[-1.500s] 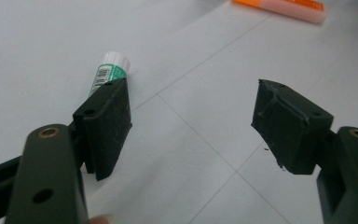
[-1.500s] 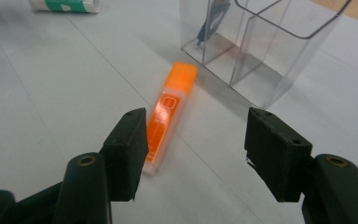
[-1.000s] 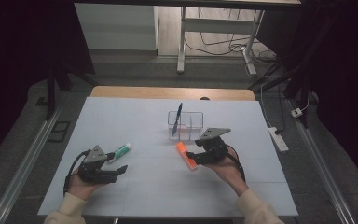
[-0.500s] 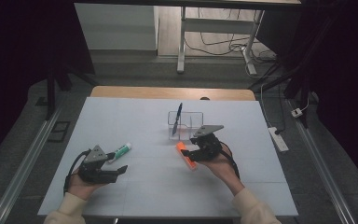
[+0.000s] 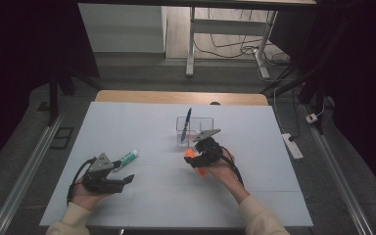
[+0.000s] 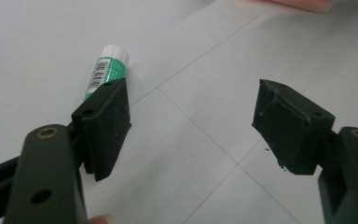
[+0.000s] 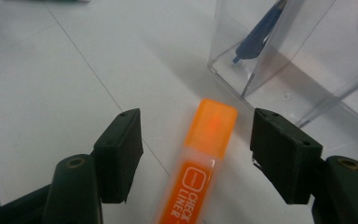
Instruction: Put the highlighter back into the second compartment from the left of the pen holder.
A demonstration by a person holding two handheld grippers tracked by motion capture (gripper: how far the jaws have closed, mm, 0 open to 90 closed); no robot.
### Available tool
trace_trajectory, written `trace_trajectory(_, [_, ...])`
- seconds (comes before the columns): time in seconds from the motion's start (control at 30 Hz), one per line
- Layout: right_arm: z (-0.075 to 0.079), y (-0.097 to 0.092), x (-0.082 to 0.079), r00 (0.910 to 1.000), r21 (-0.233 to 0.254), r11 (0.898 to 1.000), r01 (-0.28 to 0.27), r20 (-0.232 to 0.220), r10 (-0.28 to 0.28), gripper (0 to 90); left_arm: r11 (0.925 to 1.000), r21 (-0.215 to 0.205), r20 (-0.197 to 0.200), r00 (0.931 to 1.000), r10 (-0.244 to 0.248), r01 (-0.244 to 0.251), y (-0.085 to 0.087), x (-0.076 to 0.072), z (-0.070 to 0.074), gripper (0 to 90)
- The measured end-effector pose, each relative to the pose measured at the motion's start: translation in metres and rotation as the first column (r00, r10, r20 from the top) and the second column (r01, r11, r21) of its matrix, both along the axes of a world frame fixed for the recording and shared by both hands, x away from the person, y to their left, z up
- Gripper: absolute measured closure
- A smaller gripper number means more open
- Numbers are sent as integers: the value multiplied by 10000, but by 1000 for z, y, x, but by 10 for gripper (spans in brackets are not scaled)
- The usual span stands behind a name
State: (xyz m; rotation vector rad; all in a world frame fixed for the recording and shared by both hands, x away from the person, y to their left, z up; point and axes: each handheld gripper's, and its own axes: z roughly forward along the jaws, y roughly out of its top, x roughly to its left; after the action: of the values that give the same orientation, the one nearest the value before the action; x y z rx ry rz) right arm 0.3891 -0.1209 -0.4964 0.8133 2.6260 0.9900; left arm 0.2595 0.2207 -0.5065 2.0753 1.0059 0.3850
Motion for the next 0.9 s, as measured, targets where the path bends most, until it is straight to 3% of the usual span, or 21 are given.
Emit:
trace_trajectory(0.27, [-12, 8, 7, 9994, -637, 9976, 284, -159, -295, 322, 10000, -5, -29, 10000, 13, -13, 2, 0, -1, 275])
trace_trajectory(0.9, [-24, 17, 14, 9990, -812, 9960, 379, -203, -396, 431, 10000, -2, -42, 10000, -18, 18, 3, 0, -1, 275])
